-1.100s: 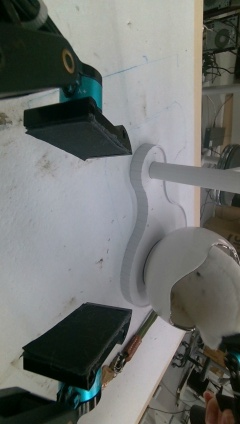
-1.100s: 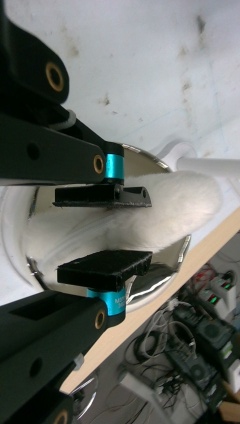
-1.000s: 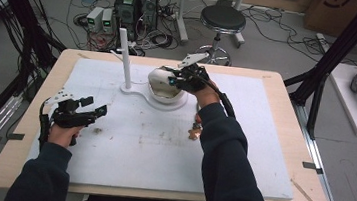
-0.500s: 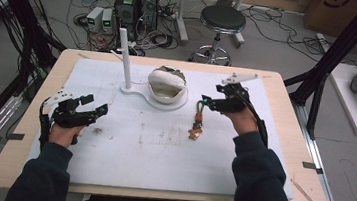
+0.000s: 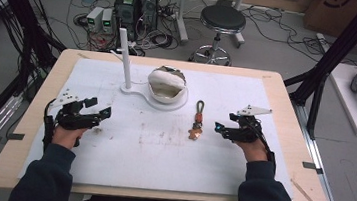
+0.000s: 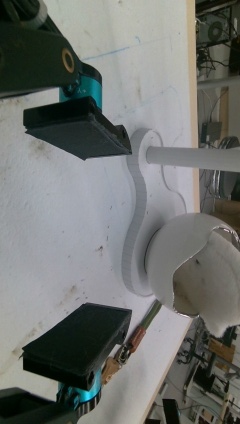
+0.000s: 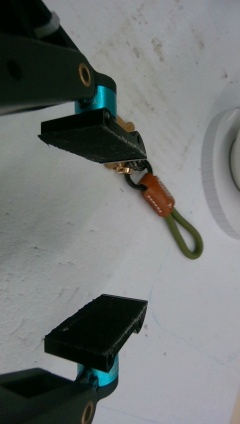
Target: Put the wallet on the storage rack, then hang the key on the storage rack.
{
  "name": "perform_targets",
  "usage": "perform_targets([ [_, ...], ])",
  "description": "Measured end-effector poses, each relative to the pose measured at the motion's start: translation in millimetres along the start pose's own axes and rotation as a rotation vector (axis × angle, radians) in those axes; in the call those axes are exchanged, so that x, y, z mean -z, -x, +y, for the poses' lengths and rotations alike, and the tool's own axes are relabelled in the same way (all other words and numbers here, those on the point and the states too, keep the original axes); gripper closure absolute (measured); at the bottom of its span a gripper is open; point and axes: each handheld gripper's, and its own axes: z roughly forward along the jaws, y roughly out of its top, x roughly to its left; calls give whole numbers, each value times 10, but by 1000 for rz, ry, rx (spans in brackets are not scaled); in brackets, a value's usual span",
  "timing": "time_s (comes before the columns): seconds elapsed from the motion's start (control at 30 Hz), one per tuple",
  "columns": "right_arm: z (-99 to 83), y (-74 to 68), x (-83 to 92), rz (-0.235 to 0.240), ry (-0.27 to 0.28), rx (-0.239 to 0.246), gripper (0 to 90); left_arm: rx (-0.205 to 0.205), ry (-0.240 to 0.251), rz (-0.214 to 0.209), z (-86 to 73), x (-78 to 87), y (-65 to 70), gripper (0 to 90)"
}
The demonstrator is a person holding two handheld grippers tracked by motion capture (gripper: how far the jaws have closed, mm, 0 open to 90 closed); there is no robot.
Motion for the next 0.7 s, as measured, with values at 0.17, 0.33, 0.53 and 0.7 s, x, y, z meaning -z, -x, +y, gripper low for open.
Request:
perform_targets([
  [0.17, 16, -4, -4, -14, 8, 7, 277, 1, 0, -6, -6, -5, -7, 221],
  [0.33, 12, -22, -19, -27, 9, 3, 276, 6, 8, -3, -5, 6, -10, 221],
  [0.53, -3, -50, -79, -62, 1, 0, 275, -2, 26, 15, -2, 17, -11, 244],
  [0.7, -9, -89, -162, -40, 18, -33, 276, -7, 14, 30, -17, 33, -16, 244],
])
